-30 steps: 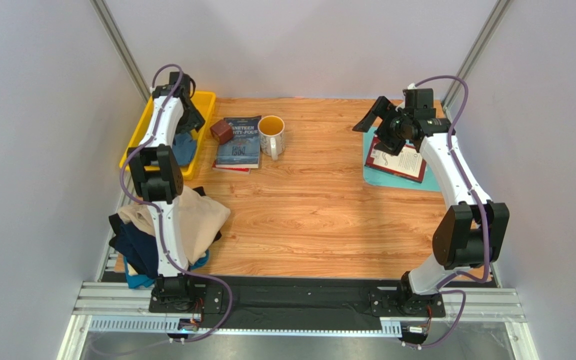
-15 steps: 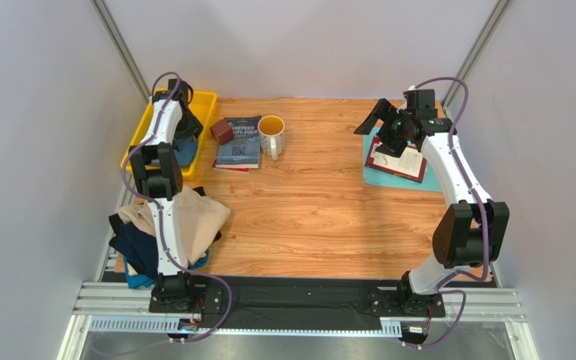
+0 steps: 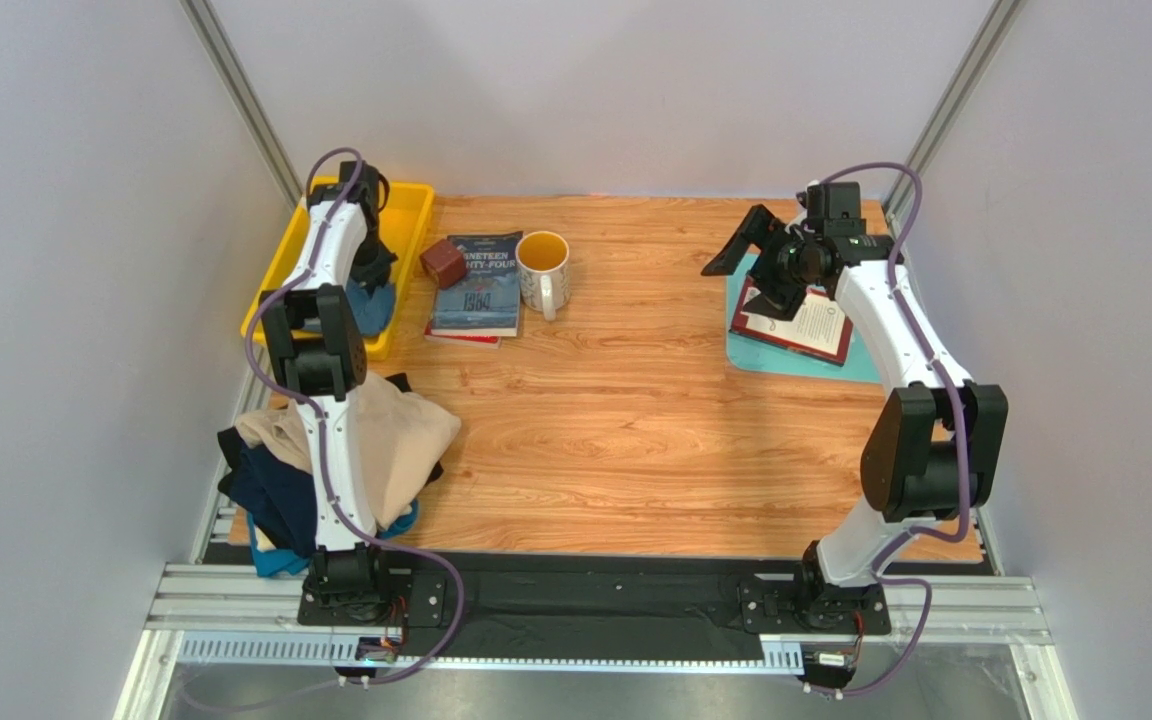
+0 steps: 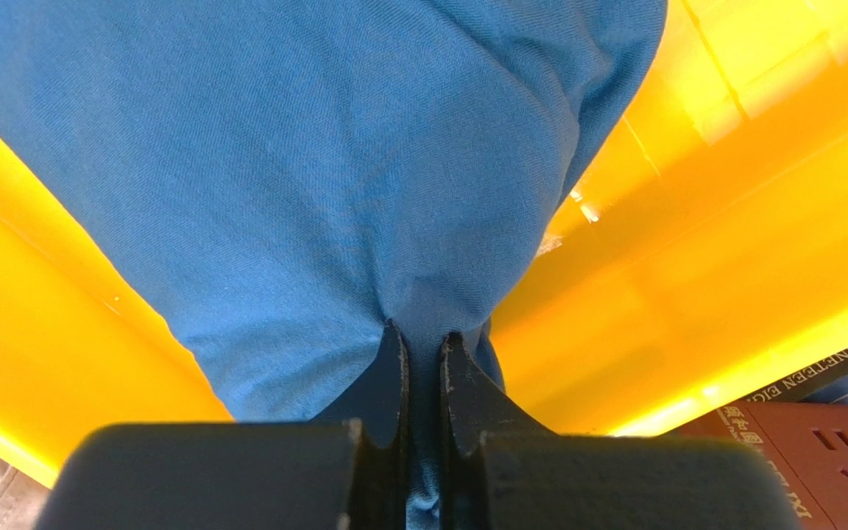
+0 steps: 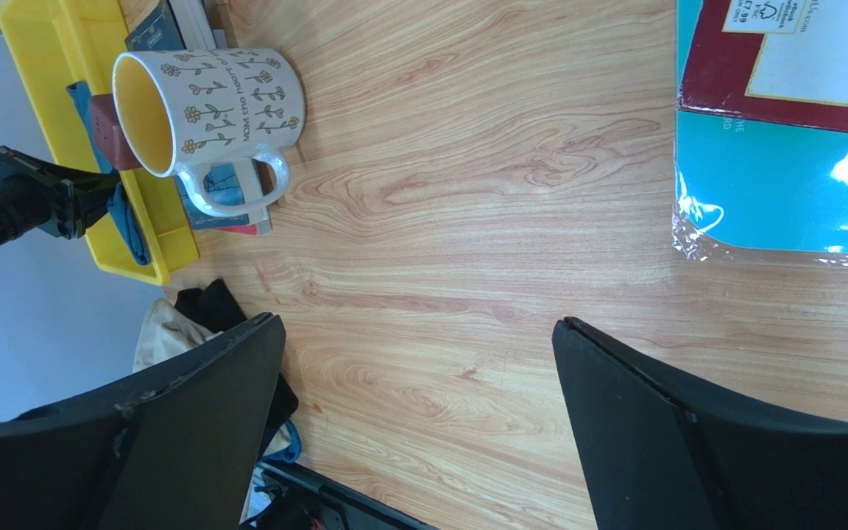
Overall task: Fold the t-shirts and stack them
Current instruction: Grab crumpled tshirt from bin with the left arm, then move the tshirt to the center of the board
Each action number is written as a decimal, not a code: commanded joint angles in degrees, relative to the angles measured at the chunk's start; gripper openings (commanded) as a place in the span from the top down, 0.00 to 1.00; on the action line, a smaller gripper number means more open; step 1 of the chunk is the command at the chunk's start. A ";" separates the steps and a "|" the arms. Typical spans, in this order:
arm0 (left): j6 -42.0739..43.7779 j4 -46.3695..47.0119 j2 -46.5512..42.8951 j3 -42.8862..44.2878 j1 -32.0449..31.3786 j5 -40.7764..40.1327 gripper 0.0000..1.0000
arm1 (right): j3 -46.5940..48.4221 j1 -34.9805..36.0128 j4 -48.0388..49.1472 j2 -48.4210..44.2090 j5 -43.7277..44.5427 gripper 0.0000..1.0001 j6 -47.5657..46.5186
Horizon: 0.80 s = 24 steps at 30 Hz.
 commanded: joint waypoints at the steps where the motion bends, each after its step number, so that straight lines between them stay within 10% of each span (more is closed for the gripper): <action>1: -0.66 -0.73 -6.01 1.14 0.25 -3.38 1.00 | -1.94 -0.05 1.61 -2.06 -2.35 0.00 2.38; 14: 2.24 2.52 -22.89 8.80 -0.09 -6.30 1.00 | -6.61 7.34 -9.81 -20.88 9.25 0.00 0.64; 24: 2.33 3.22 -50.62 -16.35 -13.87 14.50 1.00 | -20.03 7.43 -7.61 -29.57 5.65 0.00 0.46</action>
